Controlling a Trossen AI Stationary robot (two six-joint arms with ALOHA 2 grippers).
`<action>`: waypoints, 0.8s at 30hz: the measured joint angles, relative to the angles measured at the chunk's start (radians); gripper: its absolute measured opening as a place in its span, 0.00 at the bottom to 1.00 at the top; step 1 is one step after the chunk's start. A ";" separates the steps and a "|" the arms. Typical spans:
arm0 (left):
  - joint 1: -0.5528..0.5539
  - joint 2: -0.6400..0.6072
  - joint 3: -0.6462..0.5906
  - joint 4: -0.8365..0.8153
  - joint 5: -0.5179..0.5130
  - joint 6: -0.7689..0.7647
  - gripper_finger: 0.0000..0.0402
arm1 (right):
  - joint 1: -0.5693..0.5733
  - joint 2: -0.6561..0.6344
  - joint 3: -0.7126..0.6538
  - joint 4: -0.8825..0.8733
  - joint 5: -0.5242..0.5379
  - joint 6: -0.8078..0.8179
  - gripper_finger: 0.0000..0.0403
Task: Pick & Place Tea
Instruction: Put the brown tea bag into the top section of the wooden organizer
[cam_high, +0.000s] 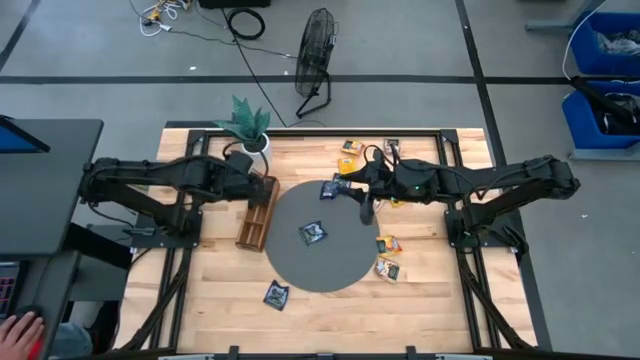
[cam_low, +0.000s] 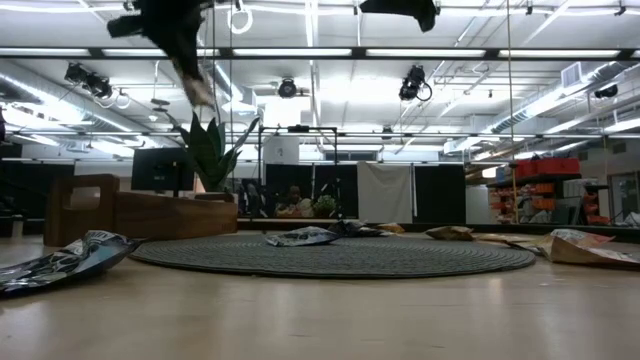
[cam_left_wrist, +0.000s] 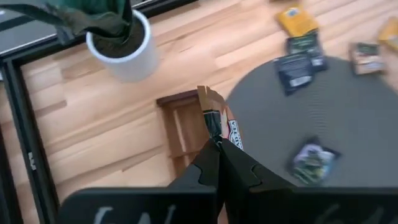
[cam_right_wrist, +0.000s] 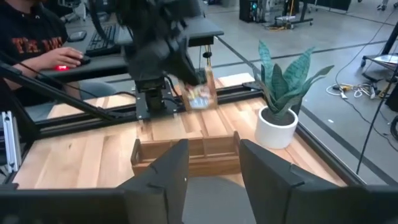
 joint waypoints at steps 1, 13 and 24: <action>0.009 0.000 -0.025 0.016 -0.003 0.000 0.01 | -0.001 0.000 0.000 0.005 0.000 0.000 0.36; 0.106 0.000 -0.280 0.306 0.022 0.026 0.01 | -0.003 0.000 0.000 0.036 0.000 0.007 0.34; 0.204 0.002 -0.400 0.408 0.072 0.036 0.01 | -0.003 0.000 0.000 0.038 0.000 0.019 0.34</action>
